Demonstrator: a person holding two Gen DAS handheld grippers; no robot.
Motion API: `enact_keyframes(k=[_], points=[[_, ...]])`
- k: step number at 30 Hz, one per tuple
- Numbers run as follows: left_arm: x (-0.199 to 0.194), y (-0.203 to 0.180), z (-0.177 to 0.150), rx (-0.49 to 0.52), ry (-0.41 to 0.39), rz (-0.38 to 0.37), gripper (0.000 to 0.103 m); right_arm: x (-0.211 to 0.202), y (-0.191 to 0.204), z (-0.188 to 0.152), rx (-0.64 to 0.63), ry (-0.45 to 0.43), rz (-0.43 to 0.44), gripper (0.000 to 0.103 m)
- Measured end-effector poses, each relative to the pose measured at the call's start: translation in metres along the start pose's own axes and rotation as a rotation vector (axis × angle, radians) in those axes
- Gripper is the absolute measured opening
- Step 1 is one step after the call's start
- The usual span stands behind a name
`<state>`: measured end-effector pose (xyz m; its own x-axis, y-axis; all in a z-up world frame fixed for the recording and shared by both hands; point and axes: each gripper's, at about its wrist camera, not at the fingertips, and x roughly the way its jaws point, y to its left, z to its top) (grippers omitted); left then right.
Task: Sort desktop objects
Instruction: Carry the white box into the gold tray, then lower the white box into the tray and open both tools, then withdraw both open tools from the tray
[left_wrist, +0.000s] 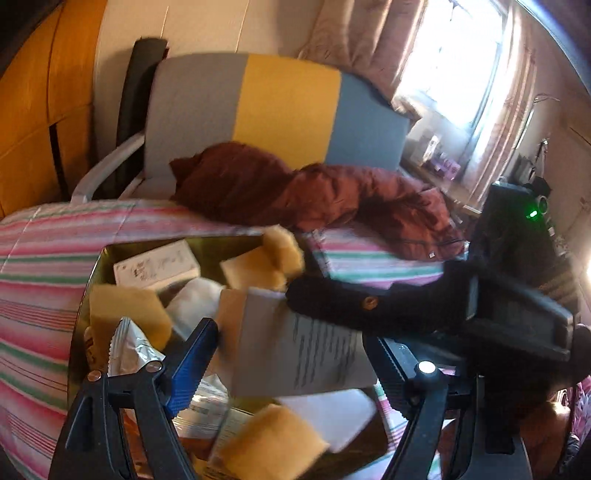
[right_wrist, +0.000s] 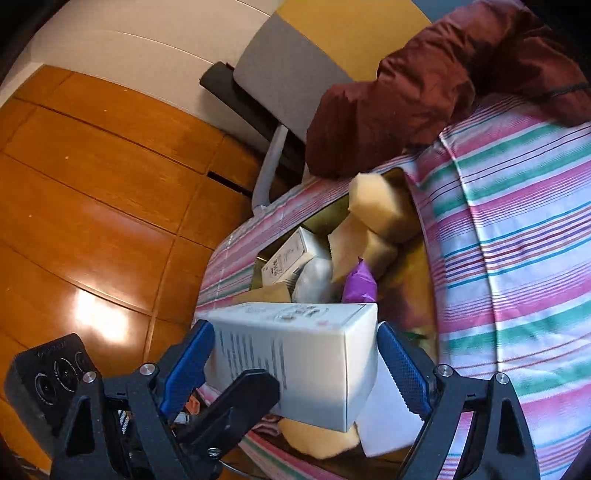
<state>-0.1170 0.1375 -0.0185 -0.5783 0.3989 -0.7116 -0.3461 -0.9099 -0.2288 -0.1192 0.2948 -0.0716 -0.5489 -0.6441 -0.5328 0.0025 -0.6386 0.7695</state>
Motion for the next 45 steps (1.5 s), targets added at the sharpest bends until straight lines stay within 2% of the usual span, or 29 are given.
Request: enact_keyframes(k=[6, 10, 14, 16, 19, 21, 22, 23, 25, 28, 30, 32, 36, 40, 45], points=[[0.006, 0.030, -0.007, -0.057, 0.020, -0.004, 0.080, 0.016, -0.010, 0.013, 0.050, -0.016, -0.037, 0.090], [-0.004, 0.047, -0.019, -0.084, -0.002, 0.001, 0.080, 0.014, -0.004, 0.016, 0.007, -0.030, -0.077, 0.090], [-0.024, 0.067, -0.036, -0.135, -0.071, 0.022, 0.080, -0.001, 0.023, 0.004, -0.159, -0.063, -0.134, 0.090], [-0.035, 0.081, -0.046, -0.181, -0.089, 0.029, 0.080, -0.011, 0.039, -0.010, -0.303, -0.073, -0.212, 0.090], [-0.045, 0.099, -0.055, -0.242, -0.100, 0.034, 0.080, -0.007, 0.049, -0.030, -0.445, -0.004, -0.261, 0.090], [-0.052, 0.105, -0.056, -0.255, -0.113, 0.067, 0.080, 0.001, 0.049, -0.041, -0.498, 0.033, -0.298, 0.090], [-0.054, 0.107, -0.057, -0.254, -0.119, 0.081, 0.081, 0.008, 0.049, -0.044, -0.522, 0.042, -0.343, 0.088], [-0.057, 0.107, -0.056, -0.252, -0.120, 0.096, 0.081, 0.016, 0.049, -0.044, -0.529, 0.048, -0.368, 0.086], [-0.059, 0.106, -0.054, -0.238, -0.115, 0.130, 0.082, 0.035, 0.044, -0.041, -0.516, 0.077, -0.400, 0.076], [-0.069, 0.097, -0.051, -0.192, -0.122, 0.210, 0.082, 0.052, 0.041, -0.037, -0.518, 0.077, -0.450, 0.073], [-0.074, 0.093, -0.049, -0.179, -0.126, 0.237, 0.082, 0.058, 0.039, -0.035, -0.518, 0.078, -0.471, 0.073], [-0.079, 0.089, -0.049, -0.170, -0.130, 0.261, 0.082, 0.054, 0.042, -0.038, -0.519, 0.070, -0.450, 0.073], [-0.086, 0.082, -0.049, -0.171, -0.131, 0.292, 0.082, 0.031, 0.059, -0.051, -0.555, 0.007, -0.436, 0.087], [-0.095, 0.072, -0.051, -0.159, -0.138, 0.363, 0.082, 0.008, 0.078, -0.066, -0.602, -0.065, -0.448, 0.092], [-0.111, 0.059, -0.054, -0.147, -0.174, 0.457, 0.082, -0.006, 0.090, -0.089, -0.633, -0.100, -0.458, 0.094]])
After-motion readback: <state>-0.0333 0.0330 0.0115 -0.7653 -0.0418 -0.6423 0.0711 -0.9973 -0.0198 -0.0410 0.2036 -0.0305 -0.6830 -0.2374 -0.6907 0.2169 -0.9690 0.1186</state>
